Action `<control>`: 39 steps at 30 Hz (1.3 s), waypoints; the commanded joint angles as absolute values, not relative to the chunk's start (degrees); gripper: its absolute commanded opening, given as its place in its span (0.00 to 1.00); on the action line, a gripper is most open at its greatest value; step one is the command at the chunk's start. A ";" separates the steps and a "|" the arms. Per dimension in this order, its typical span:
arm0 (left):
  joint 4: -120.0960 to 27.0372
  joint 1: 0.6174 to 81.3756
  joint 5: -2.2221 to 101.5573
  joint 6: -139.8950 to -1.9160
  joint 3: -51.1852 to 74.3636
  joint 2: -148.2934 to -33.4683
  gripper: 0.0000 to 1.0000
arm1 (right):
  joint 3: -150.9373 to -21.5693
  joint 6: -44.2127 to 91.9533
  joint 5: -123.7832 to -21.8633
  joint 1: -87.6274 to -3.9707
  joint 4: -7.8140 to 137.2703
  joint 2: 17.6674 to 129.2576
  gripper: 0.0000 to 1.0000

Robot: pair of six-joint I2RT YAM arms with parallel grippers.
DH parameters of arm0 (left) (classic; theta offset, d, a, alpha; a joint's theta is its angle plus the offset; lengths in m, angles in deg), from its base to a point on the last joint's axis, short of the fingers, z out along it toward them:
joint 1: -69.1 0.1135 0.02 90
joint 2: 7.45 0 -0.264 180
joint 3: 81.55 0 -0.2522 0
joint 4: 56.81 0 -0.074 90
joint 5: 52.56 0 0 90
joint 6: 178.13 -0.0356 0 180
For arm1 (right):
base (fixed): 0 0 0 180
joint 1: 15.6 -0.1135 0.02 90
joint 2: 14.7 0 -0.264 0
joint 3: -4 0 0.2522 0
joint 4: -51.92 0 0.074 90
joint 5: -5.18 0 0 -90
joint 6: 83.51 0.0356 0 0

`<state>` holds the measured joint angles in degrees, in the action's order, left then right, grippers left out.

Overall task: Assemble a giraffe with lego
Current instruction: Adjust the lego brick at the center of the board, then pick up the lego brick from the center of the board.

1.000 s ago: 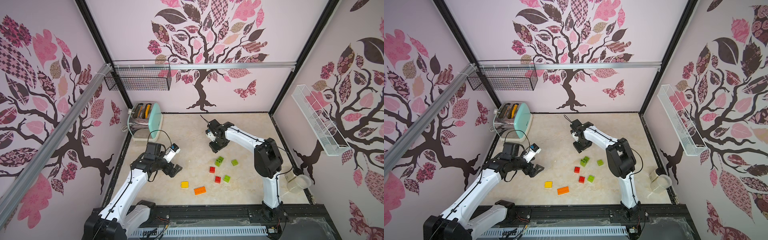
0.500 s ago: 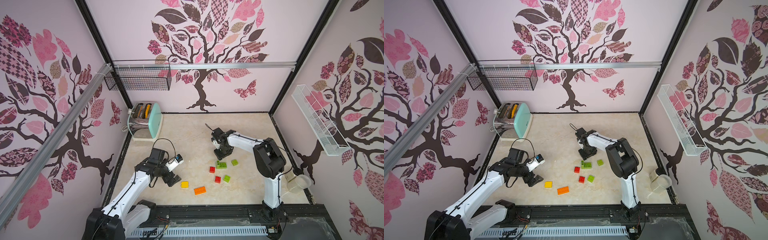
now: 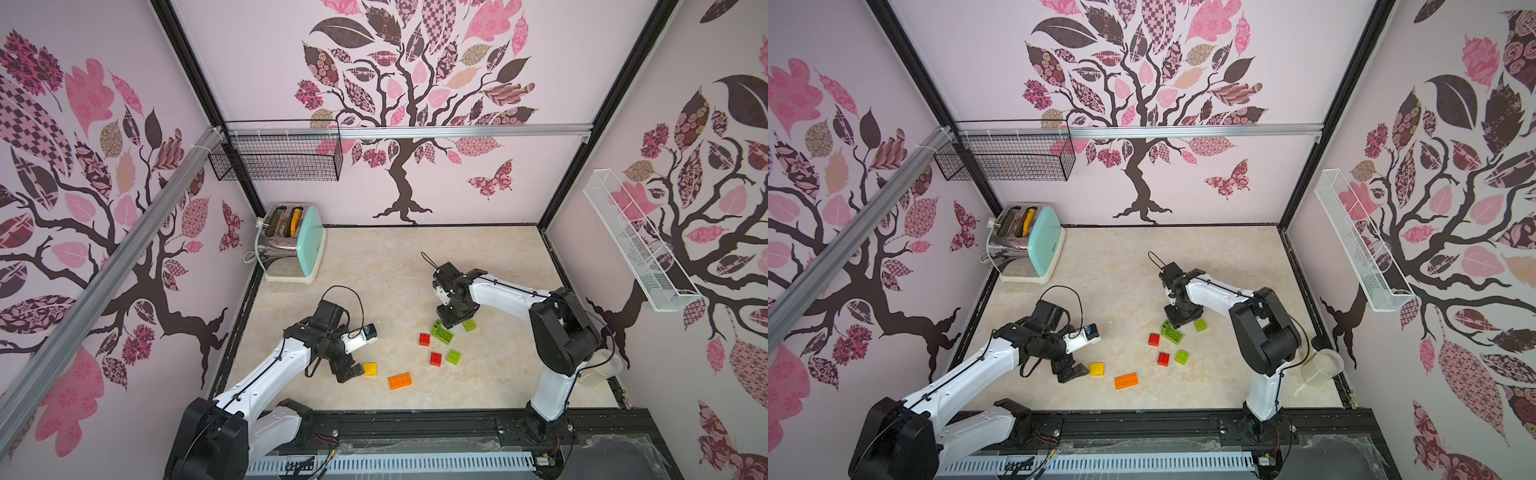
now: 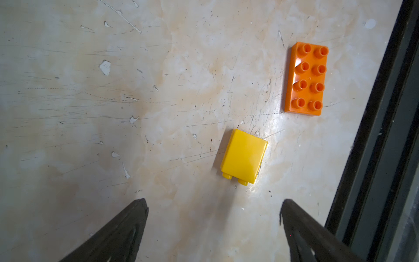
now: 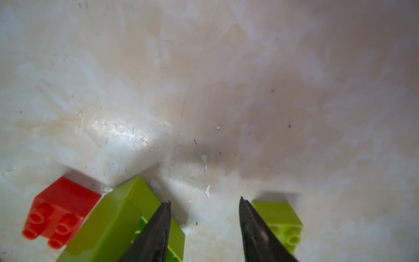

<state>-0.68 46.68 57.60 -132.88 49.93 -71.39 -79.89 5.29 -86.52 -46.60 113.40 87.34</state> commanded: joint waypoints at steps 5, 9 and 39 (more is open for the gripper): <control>-0.18 44.73 59.30 -136.88 49.14 -73.99 0.93 | -73.12 9.75 -87.83 -43.75 110.75 67.71 0.54; -0.62 42.66 58.84 -137.35 50.06 -75.66 0.92 | -67.25 11.41 -87.79 -43.41 109.01 57.13 0.58; -5.80 34.02 56.42 -133.18 49.38 -84.71 0.58 | -49.94 33.87 -83.41 -43.16 104.29 27.97 0.97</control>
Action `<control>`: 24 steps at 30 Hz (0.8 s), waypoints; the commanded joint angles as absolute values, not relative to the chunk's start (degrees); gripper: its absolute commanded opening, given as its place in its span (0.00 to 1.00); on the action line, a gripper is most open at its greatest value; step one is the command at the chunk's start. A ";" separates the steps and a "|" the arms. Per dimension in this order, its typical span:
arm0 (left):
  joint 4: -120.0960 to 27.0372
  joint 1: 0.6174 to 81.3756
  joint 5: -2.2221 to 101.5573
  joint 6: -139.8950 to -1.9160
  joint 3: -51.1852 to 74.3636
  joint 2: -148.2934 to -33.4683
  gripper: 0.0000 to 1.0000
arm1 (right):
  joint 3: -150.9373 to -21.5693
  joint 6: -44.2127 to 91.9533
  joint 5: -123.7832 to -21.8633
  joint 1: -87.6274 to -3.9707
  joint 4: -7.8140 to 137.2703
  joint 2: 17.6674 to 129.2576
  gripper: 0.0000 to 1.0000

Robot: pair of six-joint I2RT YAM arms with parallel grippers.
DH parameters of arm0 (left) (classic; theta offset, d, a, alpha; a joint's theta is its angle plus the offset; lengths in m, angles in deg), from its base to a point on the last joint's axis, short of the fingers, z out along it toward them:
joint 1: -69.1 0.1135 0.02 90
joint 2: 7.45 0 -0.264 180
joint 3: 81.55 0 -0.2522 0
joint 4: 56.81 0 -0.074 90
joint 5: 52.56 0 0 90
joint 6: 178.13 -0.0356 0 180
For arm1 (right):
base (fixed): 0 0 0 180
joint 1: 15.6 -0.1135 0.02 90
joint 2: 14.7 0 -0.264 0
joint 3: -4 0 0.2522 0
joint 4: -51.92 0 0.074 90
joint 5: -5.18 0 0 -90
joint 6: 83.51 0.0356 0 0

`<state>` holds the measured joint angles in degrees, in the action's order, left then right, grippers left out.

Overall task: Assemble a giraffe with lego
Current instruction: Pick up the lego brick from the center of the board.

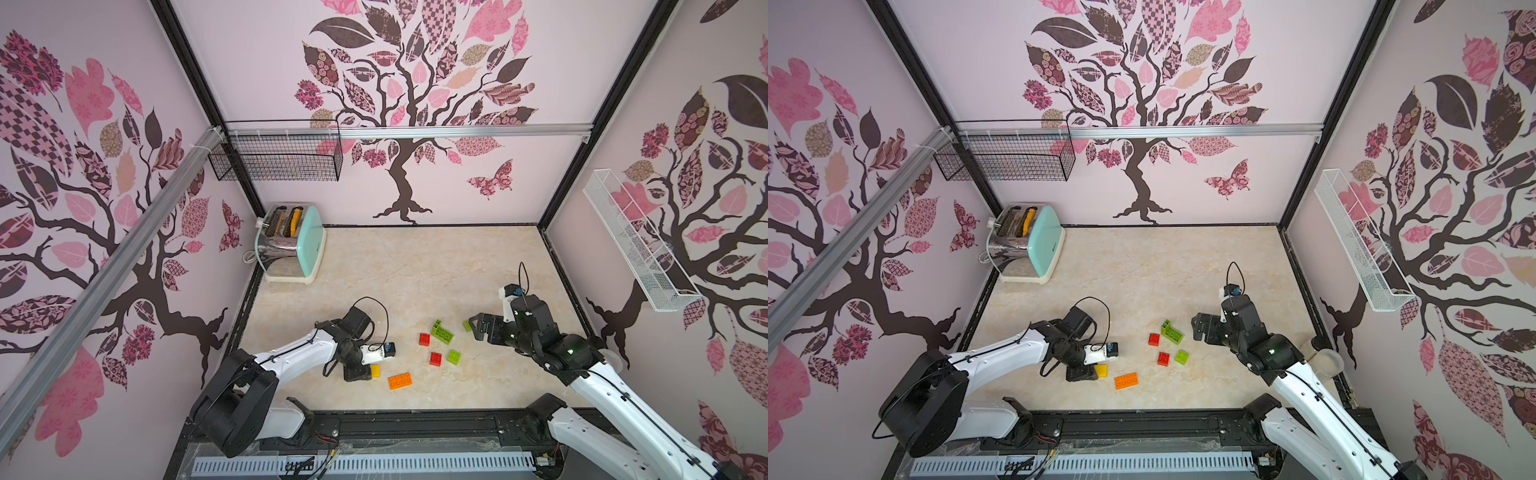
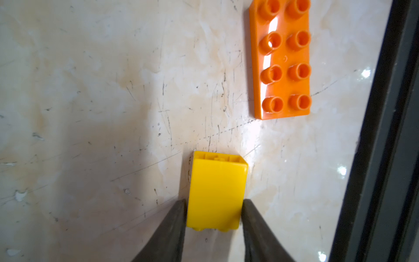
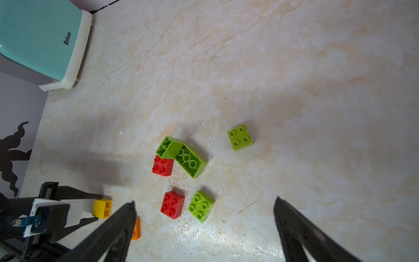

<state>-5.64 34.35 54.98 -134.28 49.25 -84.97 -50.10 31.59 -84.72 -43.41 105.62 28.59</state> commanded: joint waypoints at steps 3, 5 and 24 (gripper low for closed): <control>-6.38 33.32 56.72 -133.25 49.83 -84.56 0.63 | -49.61 34.20 -82.60 -43.19 104.37 27.90 0.97; -6.36 32.87 56.95 -133.22 49.56 -85.09 0.63 | -49.58 34.26 -82.30 -43.15 104.59 27.63 0.96; -3.88 32.31 53.61 -130.23 43.91 -80.50 0.13 | -44.34 45.15 -69.10 -43.18 94.18 26.50 0.88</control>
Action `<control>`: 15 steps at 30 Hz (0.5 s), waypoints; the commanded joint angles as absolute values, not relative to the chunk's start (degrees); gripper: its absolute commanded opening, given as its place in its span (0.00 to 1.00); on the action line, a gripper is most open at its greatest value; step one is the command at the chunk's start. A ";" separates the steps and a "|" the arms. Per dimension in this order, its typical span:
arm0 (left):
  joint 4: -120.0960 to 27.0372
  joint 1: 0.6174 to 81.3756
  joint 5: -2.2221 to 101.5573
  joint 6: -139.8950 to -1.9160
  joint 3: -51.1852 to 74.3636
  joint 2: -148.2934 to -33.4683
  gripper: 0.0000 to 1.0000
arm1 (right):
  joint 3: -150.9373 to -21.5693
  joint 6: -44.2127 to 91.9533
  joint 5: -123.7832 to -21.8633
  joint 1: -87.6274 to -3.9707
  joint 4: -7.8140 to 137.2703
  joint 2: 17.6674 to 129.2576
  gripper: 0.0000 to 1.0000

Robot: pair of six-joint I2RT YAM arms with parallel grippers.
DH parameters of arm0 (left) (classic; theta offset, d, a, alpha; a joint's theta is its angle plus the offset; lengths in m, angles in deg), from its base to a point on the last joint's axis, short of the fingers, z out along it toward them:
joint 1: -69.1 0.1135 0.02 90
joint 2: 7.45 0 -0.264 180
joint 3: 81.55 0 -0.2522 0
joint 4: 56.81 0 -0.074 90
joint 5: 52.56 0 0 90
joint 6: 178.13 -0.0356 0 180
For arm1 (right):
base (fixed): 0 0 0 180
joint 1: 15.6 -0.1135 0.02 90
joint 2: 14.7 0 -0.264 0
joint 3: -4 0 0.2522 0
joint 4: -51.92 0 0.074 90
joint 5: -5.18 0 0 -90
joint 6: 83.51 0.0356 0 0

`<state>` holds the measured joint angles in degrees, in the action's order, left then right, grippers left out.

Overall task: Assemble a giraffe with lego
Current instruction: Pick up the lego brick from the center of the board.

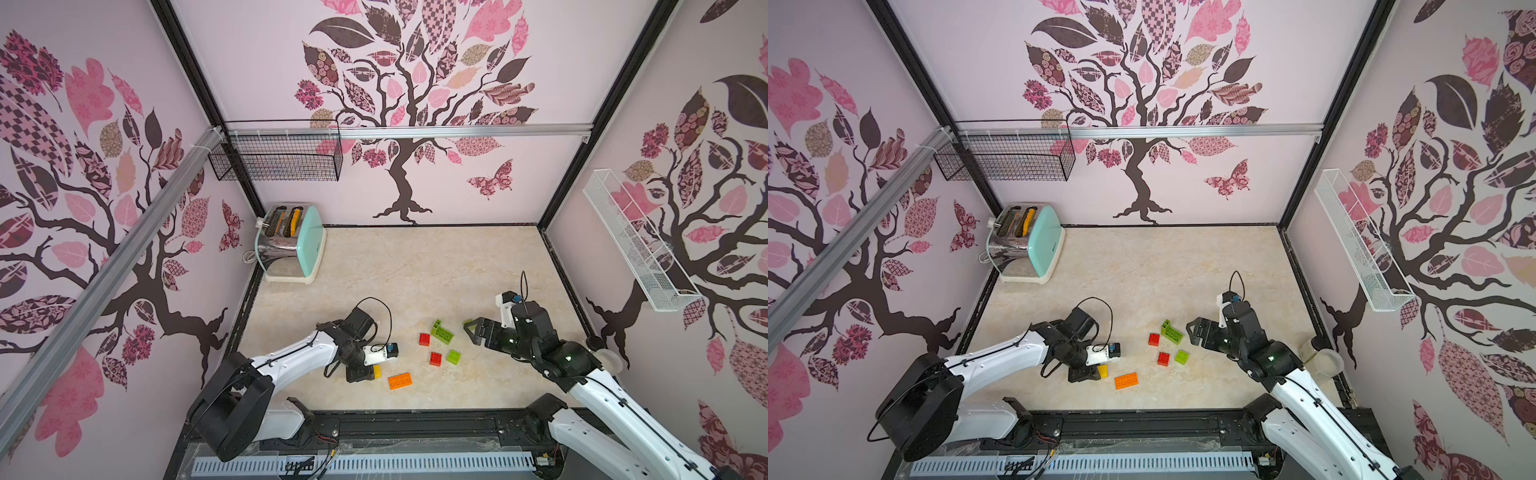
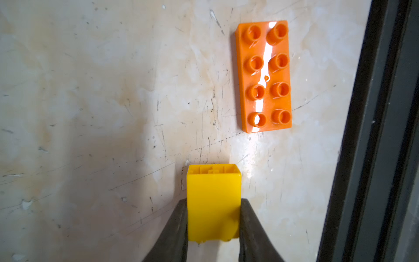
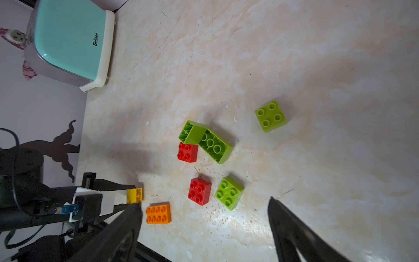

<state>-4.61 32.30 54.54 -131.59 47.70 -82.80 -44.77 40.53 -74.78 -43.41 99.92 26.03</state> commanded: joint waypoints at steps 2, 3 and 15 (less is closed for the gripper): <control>-2.47 32.31 53.70 -130.14 40.98 -79.72 0.10 | -44.59 47.96 -66.67 -43.17 92.29 27.66 0.86; -1.70 32.34 54.19 -130.06 39.22 -79.50 0.09 | -44.81 49.67 -65.77 -43.19 91.54 28.35 0.85; 0.68 32.31 72.48 -120.64 18.39 -84.05 0.09 | -46.45 64.07 -58.13 -48.14 76.99 36.13 0.64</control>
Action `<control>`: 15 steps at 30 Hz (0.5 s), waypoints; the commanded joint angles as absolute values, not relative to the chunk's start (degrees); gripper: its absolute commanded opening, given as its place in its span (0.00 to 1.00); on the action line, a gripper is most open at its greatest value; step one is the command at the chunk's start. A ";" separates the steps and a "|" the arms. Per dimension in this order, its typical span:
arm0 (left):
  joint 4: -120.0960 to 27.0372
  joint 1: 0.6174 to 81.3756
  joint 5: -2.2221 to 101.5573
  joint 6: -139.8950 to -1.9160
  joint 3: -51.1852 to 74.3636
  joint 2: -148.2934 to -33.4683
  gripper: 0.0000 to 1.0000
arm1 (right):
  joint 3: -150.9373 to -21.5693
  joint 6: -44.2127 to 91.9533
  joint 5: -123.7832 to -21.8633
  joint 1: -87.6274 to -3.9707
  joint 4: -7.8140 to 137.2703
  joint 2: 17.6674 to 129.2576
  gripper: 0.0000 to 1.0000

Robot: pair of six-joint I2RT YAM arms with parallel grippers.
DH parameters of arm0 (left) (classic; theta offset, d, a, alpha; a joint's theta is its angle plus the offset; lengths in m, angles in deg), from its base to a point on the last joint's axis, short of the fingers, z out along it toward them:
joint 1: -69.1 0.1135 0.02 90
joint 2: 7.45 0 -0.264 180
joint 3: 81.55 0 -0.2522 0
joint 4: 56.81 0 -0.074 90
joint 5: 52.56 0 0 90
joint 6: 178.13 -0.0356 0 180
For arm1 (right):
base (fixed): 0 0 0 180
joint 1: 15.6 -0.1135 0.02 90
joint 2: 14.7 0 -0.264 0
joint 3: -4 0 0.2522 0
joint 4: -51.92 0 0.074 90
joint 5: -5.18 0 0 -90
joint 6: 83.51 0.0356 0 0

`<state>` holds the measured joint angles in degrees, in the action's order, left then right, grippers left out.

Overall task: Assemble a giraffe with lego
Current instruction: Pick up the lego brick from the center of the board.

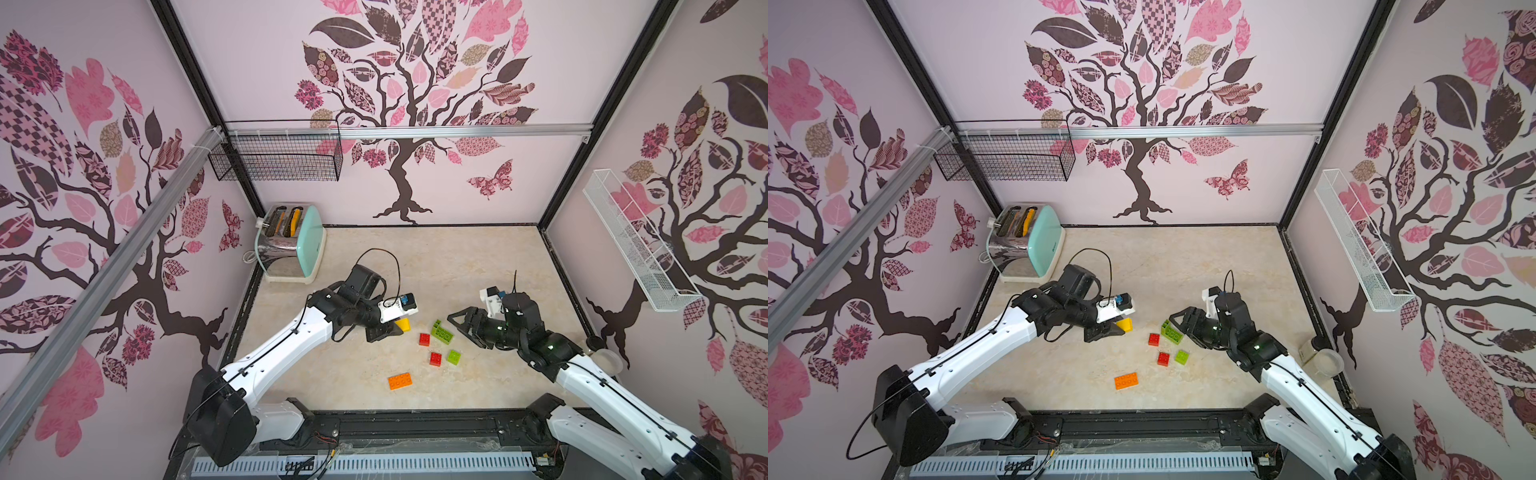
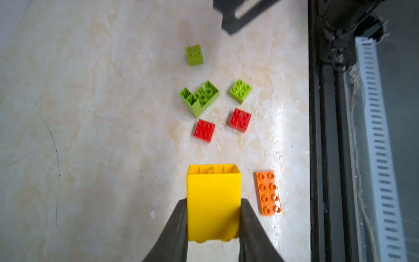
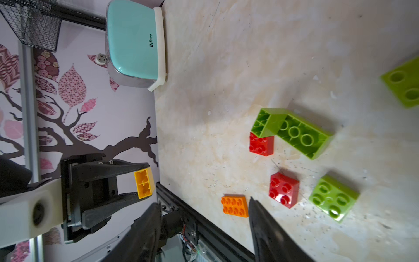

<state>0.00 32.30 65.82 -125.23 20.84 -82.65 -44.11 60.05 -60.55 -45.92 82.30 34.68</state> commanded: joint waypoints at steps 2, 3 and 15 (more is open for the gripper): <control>0.21 32.27 73.55 -119.23 17.16 -84.77 0.09 | -47.90 64.86 -57.93 -49.63 76.78 37.81 0.62; 0.21 32.27 73.95 -119.03 16.88 -85.01 0.09 | -48.29 65.40 -57.88 -50.48 76.12 38.44 0.61; 0.26 31.91 74.44 -118.89 17.38 -84.95 0.09 | -55.46 65.99 -57.14 -54.17 73.17 45.79 0.52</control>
<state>-0.24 32.12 73.23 -119.35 17.63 -85.10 -52.20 65.86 -57.80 -53.44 74.19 44.48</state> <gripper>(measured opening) 0.337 0.521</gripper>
